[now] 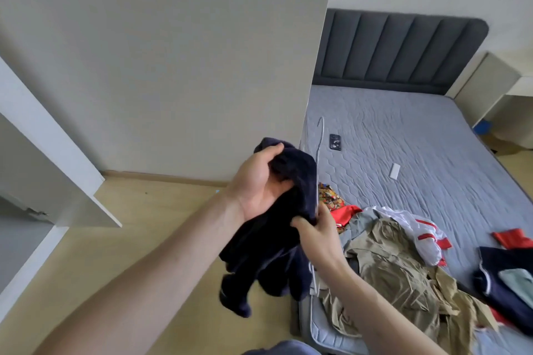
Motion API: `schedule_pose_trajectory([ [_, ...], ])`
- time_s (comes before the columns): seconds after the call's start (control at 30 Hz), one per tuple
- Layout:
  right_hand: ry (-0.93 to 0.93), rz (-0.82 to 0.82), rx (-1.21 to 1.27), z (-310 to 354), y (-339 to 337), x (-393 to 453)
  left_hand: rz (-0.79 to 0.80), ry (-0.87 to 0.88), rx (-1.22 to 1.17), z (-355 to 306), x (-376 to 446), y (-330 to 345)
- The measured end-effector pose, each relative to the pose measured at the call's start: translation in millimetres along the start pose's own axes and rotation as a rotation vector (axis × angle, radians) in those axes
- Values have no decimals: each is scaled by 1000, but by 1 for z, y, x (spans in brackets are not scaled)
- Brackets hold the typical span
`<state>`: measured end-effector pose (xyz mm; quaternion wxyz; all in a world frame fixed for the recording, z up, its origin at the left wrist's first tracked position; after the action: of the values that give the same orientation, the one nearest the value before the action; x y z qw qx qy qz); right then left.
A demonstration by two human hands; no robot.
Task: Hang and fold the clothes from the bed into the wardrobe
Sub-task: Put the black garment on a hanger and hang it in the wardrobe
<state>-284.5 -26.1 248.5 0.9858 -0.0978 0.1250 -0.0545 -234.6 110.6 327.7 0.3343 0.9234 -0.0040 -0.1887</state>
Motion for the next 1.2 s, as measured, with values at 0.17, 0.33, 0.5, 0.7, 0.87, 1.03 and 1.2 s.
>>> schedule_pose_trajectory([
  [0.17, 53, -25, 222, 19, -25, 15, -82, 211, 569, -32, 4, -52],
  [0.33, 98, -51, 223, 25, -46, 31, 22, 126, 941, 26, -5, -76],
  [0.5, 170, -12, 311, 24, -58, 31, 204, -146, 1315, 122, -15, -96],
  [0.7, 135, 184, 441, 43, -54, 14, -106, 36, 1324, 137, 14, -106],
  [0.87, 164, 207, 498, 51, -65, -2, -375, 176, 1423, 99, 38, -150],
  [1.03, 163, 99, 395, 36, -95, 9, -438, 153, 1280, 50, 44, -170],
  [1.2, 19, -79, -106, 18, -143, 39, -311, -83, 1104, 6, 37, -174],
])
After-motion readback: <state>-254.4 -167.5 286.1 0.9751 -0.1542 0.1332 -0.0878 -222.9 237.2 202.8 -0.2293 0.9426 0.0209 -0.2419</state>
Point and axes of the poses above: each hand's wrist, its own x-axis towards the middle knuckle, its own y-axis out of the palm, z = x × y, the point moved 9 cm from there along x, towards the middle knuckle, and after that the axes turned 2 degrees about -z, right-handed, at the moved point
